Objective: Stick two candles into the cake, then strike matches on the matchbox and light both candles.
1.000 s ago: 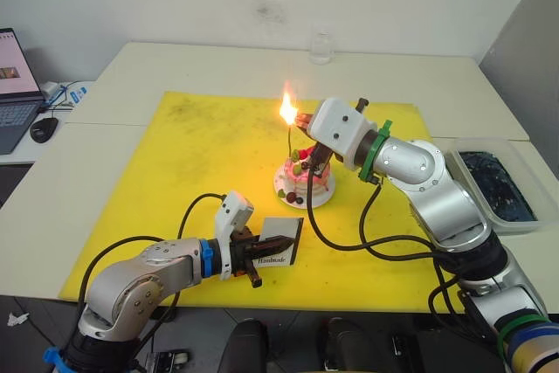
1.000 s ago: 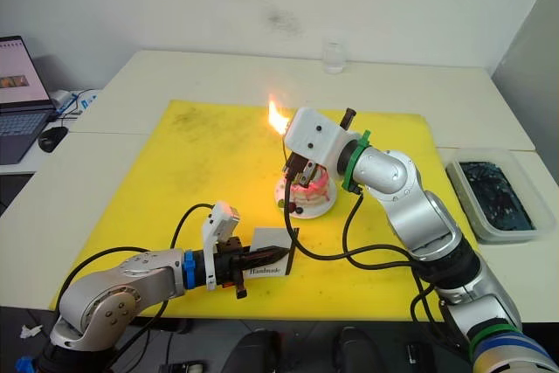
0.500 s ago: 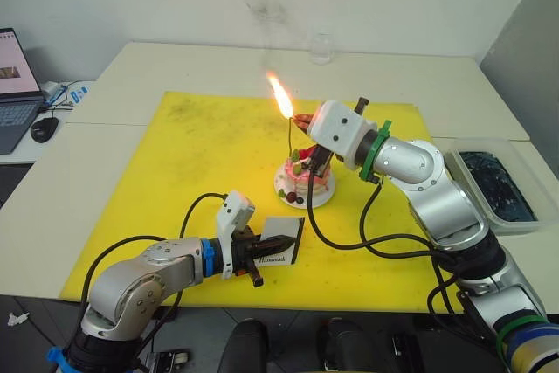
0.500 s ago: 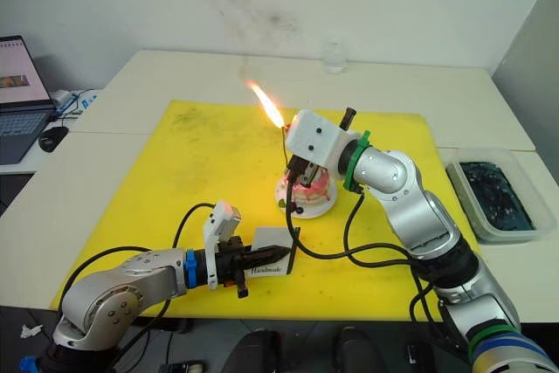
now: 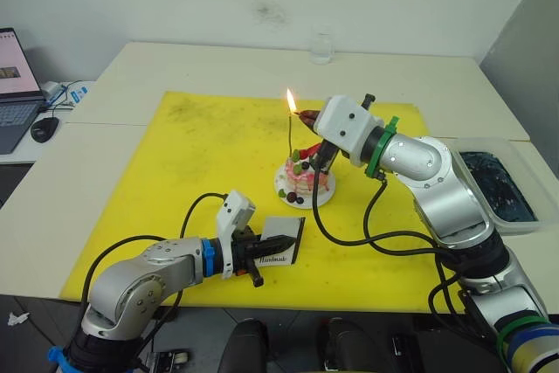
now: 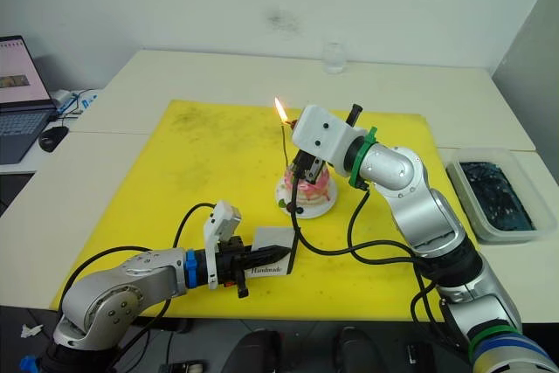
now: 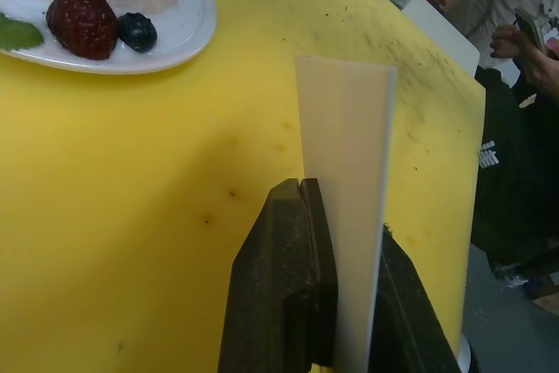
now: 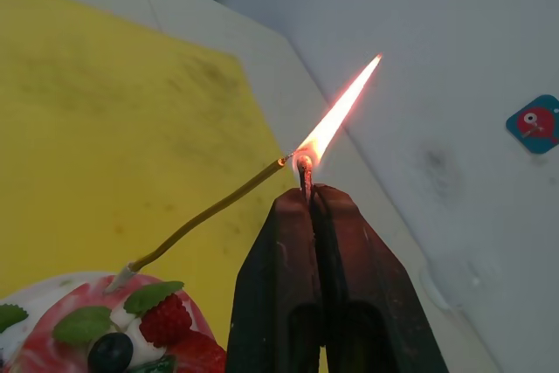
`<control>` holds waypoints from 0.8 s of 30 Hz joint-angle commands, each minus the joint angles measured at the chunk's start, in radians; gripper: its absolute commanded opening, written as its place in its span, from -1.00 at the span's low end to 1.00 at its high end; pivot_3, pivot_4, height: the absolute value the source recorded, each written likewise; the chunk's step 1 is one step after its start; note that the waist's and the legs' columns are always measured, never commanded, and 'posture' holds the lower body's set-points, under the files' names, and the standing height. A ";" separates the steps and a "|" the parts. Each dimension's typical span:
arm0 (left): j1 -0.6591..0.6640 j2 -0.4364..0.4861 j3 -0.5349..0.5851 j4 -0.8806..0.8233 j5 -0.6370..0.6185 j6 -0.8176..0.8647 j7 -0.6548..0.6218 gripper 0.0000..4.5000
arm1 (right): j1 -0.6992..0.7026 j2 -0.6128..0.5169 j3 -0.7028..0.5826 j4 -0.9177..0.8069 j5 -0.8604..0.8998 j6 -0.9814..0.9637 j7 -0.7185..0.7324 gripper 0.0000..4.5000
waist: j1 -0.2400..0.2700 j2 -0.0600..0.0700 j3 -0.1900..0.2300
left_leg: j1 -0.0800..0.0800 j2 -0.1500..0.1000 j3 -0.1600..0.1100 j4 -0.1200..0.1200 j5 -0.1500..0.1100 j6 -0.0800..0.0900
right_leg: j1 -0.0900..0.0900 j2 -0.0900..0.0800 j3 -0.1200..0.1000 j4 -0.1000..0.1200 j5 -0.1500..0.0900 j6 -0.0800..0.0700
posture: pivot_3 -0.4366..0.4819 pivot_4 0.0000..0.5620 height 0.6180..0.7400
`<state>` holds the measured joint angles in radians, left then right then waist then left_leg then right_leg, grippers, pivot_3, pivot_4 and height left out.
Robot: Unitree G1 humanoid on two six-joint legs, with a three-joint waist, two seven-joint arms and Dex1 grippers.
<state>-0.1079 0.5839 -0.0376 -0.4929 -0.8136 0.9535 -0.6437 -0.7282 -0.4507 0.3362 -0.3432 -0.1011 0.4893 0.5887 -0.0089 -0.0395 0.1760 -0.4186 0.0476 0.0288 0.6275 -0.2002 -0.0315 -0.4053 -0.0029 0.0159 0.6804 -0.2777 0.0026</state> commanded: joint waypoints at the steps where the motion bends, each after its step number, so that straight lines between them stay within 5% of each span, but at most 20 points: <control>1: -0.012 -0.010 -0.007 -0.026 -0.008 -0.005 -0.002 -1.00 | -0.007 0.001 -0.011 -0.010 -0.019 -0.024 0.001 -0.99 | 0.000 0.000 0.000 | 0.000 0.000 0.000 0.000 0.000 0.000 | 0.000 0.000 0.000 0.000 0.000 0.000 | -0.05 -0.47 1.00; 24: -0.017 -0.016 -0.012 -0.035 -0.016 0.009 0.008 -1.00 | -0.013 0.025 0.004 0.042 -0.061 -0.086 0.022 -0.99 | 0.000 0.000 0.000 | 0.000 0.000 0.000 0.000 0.000 0.000 | 0.000 0.000 0.000 0.000 0.000 0.000 | -0.05 -0.47 1.00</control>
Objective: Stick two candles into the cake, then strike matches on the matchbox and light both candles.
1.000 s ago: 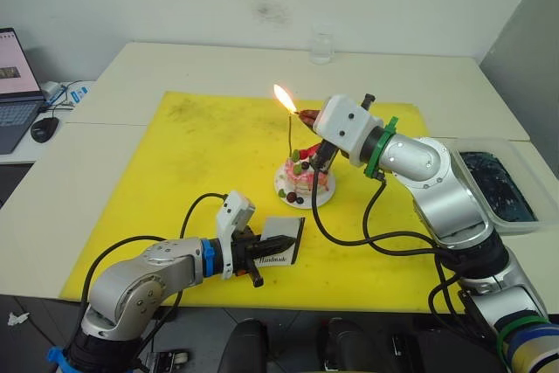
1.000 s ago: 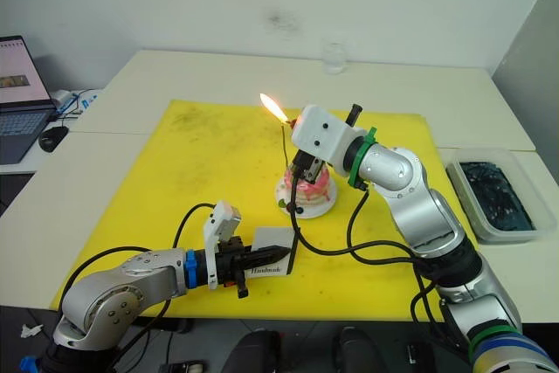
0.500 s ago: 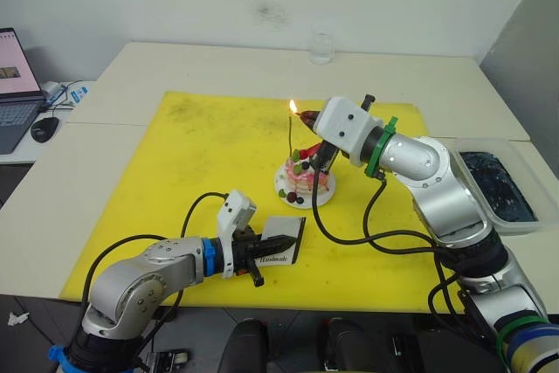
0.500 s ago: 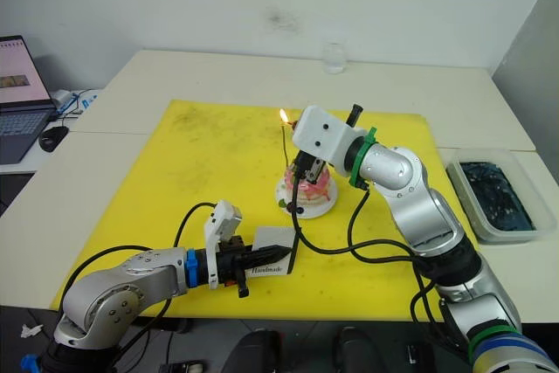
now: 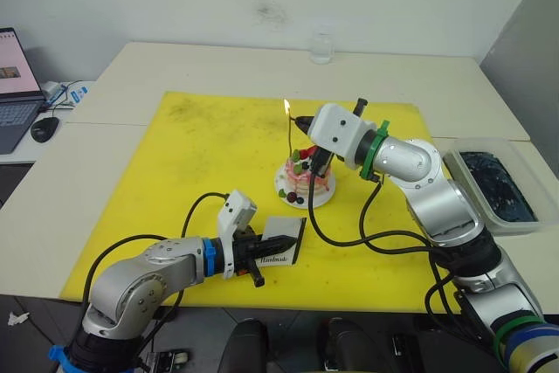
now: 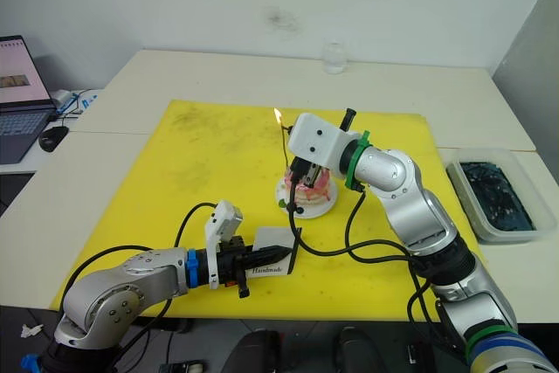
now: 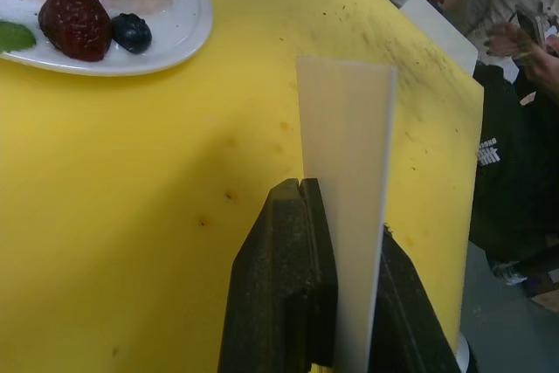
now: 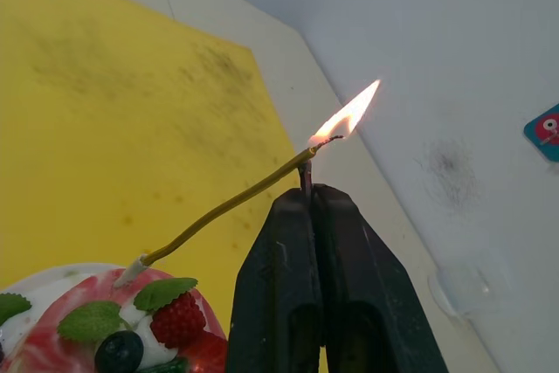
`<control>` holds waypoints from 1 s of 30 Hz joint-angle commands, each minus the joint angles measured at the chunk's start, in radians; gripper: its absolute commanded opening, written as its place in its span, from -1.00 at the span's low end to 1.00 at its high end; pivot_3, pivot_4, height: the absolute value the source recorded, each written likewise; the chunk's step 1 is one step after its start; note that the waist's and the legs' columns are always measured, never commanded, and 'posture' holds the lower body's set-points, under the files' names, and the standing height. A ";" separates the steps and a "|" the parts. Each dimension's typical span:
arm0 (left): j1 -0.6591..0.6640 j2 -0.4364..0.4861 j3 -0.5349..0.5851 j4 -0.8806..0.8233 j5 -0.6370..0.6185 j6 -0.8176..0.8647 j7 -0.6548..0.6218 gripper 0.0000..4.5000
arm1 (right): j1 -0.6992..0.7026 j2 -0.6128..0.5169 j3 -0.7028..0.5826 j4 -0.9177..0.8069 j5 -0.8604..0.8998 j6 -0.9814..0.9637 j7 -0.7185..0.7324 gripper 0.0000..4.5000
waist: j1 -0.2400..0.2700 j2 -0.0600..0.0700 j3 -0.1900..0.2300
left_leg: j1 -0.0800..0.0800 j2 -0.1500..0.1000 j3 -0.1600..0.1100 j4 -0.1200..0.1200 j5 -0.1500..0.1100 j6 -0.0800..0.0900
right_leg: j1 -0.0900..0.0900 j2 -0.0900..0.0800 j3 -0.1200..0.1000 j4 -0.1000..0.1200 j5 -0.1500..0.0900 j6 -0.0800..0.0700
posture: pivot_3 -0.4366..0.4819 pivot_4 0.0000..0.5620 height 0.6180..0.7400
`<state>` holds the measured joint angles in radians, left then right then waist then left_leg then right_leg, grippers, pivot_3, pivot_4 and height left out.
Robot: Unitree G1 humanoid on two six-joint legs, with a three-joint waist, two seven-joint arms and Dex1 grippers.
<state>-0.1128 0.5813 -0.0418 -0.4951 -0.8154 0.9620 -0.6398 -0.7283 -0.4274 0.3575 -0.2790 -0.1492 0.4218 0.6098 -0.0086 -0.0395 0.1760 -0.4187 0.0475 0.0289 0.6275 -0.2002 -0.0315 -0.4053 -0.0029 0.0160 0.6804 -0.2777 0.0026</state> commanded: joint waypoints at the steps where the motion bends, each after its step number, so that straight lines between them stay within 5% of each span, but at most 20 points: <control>1: -0.013 -0.013 -0.008 -0.033 -0.014 0.001 0.004 -1.00 | -0.012 0.001 -0.018 -0.024 -0.013 -0.018 0.001 -0.99 | 0.000 0.000 0.000 | 0.000 0.000 0.000 0.000 0.000 0.000 | 0.000 0.000 0.000 0.000 0.000 0.000 | -0.05 -0.47 1.00; 30: -0.028 -0.019 -0.011 -0.026 -0.011 0.008 -0.004 -1.00 | -0.010 -0.010 -0.148 -0.061 -0.009 0.032 -0.028 -0.99 | 0.001 0.000 0.000 | 0.000 0.000 0.000 0.000 0.000 0.000 | 0.000 0.000 0.000 0.000 0.000 0.000 | -0.05 -0.47 1.00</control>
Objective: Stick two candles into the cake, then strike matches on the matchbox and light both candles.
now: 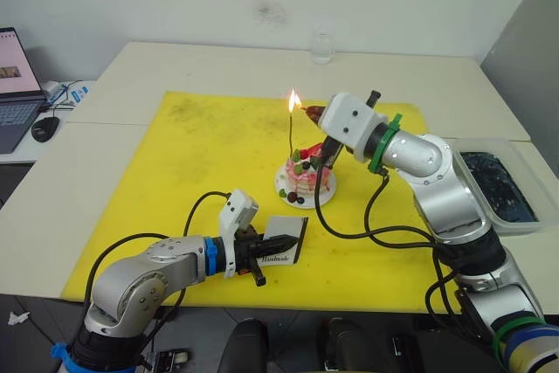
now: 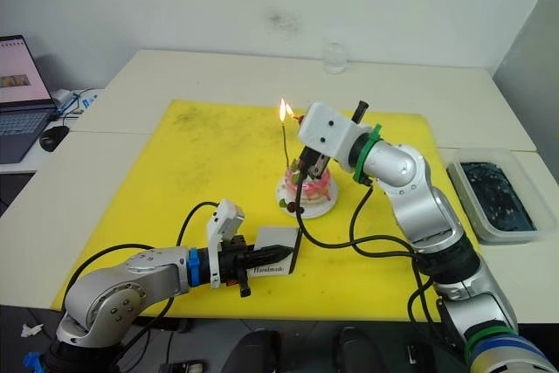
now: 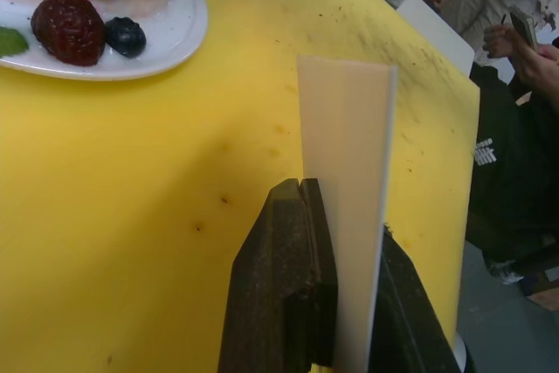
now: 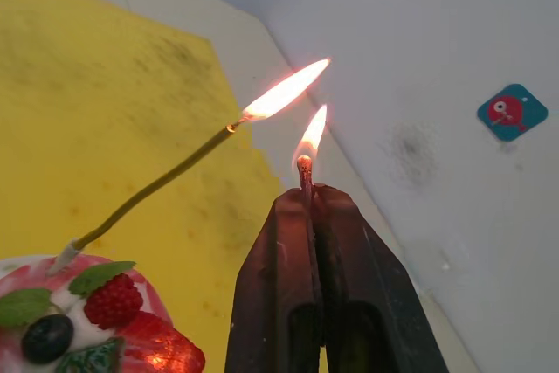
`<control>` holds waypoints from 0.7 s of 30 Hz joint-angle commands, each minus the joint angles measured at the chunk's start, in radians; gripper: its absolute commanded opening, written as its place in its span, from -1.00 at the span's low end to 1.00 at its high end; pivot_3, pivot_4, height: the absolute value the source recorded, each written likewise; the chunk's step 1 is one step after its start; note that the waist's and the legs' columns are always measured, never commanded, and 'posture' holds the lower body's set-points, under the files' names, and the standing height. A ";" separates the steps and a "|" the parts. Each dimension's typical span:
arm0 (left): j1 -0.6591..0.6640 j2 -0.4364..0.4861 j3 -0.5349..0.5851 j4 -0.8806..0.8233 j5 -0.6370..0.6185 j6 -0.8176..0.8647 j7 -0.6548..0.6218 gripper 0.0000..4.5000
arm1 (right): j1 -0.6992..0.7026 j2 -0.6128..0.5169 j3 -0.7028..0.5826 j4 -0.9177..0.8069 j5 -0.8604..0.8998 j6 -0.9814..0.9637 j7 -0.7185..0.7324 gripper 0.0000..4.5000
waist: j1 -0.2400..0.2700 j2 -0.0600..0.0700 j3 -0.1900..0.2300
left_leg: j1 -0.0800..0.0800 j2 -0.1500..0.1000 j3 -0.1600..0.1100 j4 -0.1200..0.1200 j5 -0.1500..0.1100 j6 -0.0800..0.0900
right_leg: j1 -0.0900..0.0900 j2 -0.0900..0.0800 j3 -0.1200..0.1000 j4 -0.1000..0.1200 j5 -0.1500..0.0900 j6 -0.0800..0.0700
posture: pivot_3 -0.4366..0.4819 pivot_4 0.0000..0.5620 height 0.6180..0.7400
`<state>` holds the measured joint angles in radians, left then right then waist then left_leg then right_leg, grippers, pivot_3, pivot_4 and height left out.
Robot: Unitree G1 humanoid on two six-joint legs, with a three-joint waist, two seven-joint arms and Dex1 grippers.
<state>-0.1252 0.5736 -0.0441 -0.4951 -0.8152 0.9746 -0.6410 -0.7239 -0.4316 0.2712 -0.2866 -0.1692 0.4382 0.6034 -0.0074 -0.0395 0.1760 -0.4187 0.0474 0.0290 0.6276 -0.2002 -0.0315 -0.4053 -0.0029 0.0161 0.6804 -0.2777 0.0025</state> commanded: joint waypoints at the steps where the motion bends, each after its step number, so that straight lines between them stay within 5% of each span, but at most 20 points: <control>1: -0.016 -0.011 -0.009 -0.026 -0.012 -0.005 -0.004 -1.00 | -0.021 -0.007 -0.080 -0.056 0.014 0.024 -0.025 -0.99 | 0.000 0.000 0.000 | 0.000 0.000 0.000 0.000 0.000 0.000 | 0.000 0.000 0.000 0.000 0.000 0.000 | -0.05 -0.47 1.00; 7: -0.016 -0.013 -0.012 -0.030 -0.017 -0.005 -0.006 -1.00 | -0.025 -0.050 -0.210 -0.056 0.050 0.092 -0.039 -0.99 | 0.004 0.000 0.000 | 0.000 0.000 0.000 0.000 0.000 0.000 | 0.000 0.000 0.000 0.000 0.000 0.000 | -0.05 -0.47 1.00; 15: 0.004 -0.039 -0.022 -0.039 -0.017 -0.012 0.005 -1.00 | 0.204 -0.105 -0.545 -0.151 0.164 0.385 -0.079 -0.99 | 0.008 0.000 0.000 | -0.001 -0.001 0.000 0.000 0.000 0.000 | 0.000 -0.001 0.000 -0.001 0.000 0.000 | -0.05 -0.47 1.00; 21: 0.006 -0.068 -0.038 -0.026 -0.005 -0.021 0.009 -1.00 | 0.429 -0.133 -0.714 -0.125 0.171 0.371 -0.129 -0.99 | 0.008 0.002 0.000 | -0.001 -0.001 0.000 0.000 0.000 0.000 | 0.000 -0.001 0.000 0.000 0.000 0.001 | -0.05 -0.47 1.00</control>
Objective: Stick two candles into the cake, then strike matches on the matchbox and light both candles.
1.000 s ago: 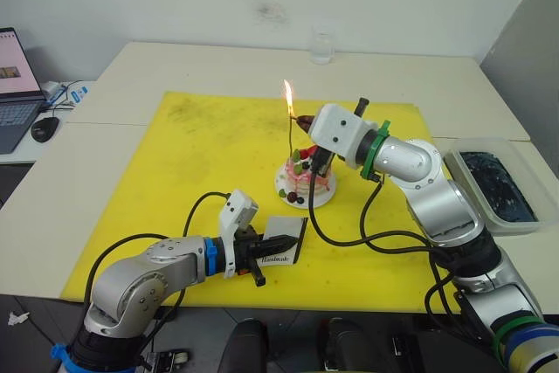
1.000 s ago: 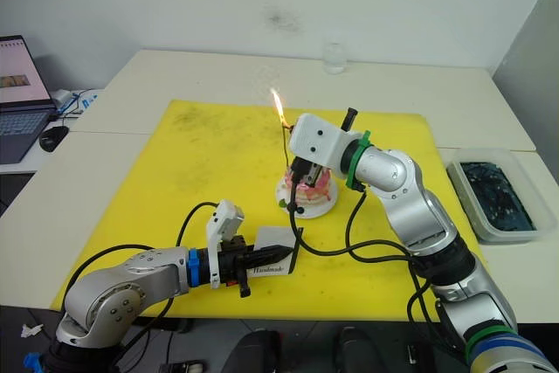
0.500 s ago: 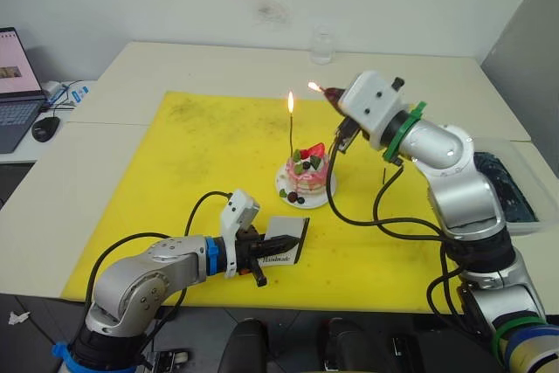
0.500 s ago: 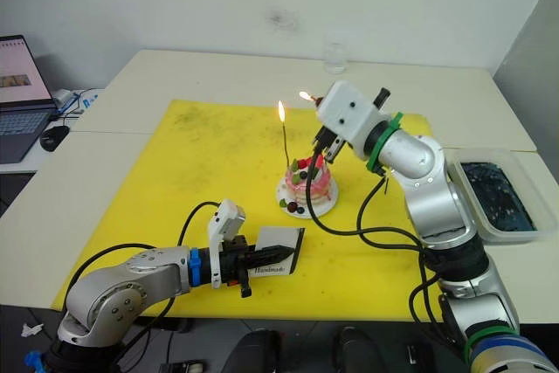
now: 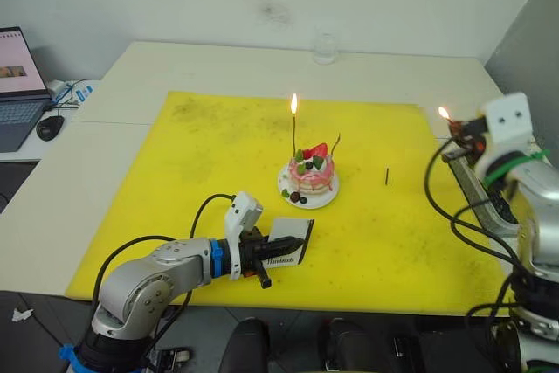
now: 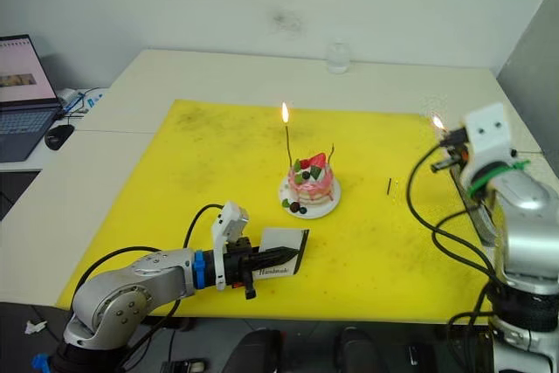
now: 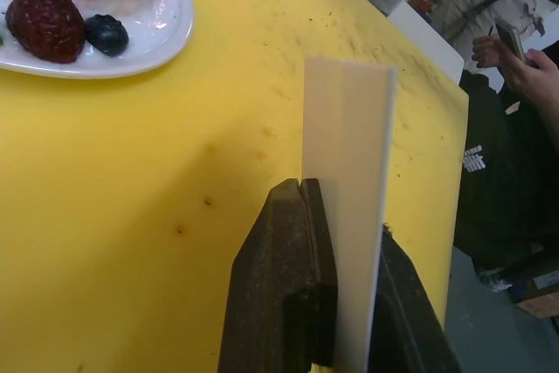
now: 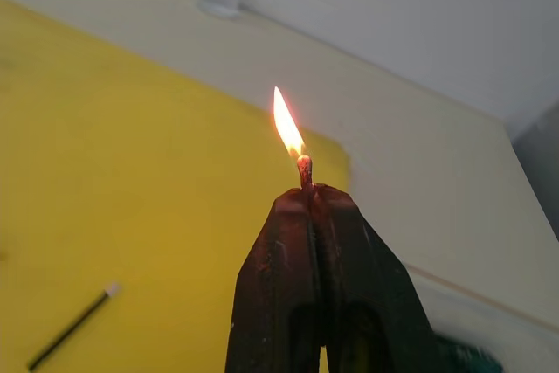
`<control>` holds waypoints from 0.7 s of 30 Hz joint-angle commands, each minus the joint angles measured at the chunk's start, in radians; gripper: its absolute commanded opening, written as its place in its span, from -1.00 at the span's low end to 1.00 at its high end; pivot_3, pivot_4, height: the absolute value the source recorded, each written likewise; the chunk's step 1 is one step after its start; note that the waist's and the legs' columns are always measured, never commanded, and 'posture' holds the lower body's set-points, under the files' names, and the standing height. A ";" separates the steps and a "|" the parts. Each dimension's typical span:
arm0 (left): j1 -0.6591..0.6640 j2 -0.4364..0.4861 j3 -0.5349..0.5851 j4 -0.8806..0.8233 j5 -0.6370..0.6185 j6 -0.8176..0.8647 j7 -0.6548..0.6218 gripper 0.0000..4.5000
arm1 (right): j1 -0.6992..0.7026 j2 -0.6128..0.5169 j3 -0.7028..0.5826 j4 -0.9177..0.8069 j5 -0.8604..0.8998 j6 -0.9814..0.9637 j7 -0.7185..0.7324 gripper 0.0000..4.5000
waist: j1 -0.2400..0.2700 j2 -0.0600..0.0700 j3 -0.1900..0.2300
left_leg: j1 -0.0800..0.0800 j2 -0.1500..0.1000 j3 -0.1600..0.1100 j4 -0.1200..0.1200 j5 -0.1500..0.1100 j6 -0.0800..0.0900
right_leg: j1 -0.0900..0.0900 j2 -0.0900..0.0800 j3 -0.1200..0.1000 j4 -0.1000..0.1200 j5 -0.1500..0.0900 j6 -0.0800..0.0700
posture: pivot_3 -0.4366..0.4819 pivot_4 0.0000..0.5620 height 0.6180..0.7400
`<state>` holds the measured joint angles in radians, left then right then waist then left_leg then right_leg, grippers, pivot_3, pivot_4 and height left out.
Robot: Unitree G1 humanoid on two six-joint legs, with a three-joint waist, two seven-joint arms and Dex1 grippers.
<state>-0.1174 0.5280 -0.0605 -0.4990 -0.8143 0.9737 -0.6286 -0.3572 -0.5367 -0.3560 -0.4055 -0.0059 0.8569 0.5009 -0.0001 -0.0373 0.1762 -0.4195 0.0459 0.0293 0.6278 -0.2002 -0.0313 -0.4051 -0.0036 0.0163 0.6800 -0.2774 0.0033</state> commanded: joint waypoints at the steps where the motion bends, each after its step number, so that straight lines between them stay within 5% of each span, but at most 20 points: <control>1: -0.001 -0.027 -0.025 -0.021 -0.005 -0.021 -0.002 -1.00 | 0.093 -0.036 -0.099 0.014 0.003 -0.073 -0.033 -0.99 | 0.001 0.000 0.000 | 0.000 0.000 0.000 0.000 0.000 0.000 | 0.000 0.000 0.000 0.000 0.000 0.000 | -0.05 -0.47 1.00; 13: 0.012 -0.034 -0.031 -0.023 0.000 -0.024 0.001 -1.00 | 0.137 -0.102 -0.115 0.300 -0.001 -0.203 -0.132 -0.99 | -0.002 0.002 -0.001 | 0.001 -0.001 0.002 0.001 0.001 0.002 | 0.001 0.002 0.002 0.000 0.002 0.002 | -0.05 -0.47 1.00; 17: 0.012 -0.037 -0.032 -0.025 0.001 -0.026 0.004 -1.00 | 0.109 -0.081 -0.131 0.335 0.018 -0.175 -0.189 -0.56 | -0.001 0.002 -0.001 | 0.000 -0.001 0.001 0.001 0.001 0.002 | 0.001 0.002 0.001 0.000 0.002 0.002 | -0.05 -0.47 1.00; 21: 0.014 -0.040 -0.031 -0.027 0.001 -0.028 0.008 -1.00 | 0.095 -0.069 -0.155 0.301 0.041 -0.182 -0.229 0.09 | -0.001 0.002 -0.001 | 0.000 -0.001 0.002 0.001 0.001 0.002 | 0.001 0.003 0.002 0.000 0.002 0.002 | -0.05 -0.47 1.00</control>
<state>-0.1068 0.5028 -0.0801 -0.4986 -0.8095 0.9630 -0.6205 -0.2470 -0.5980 -0.4626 -0.0549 0.0232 0.6895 0.2951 -0.0016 -0.0353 0.1753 -0.4191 0.0445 0.0308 0.6290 -0.1993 -0.0297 -0.4045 -0.0011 0.0178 0.6799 -0.2757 0.0056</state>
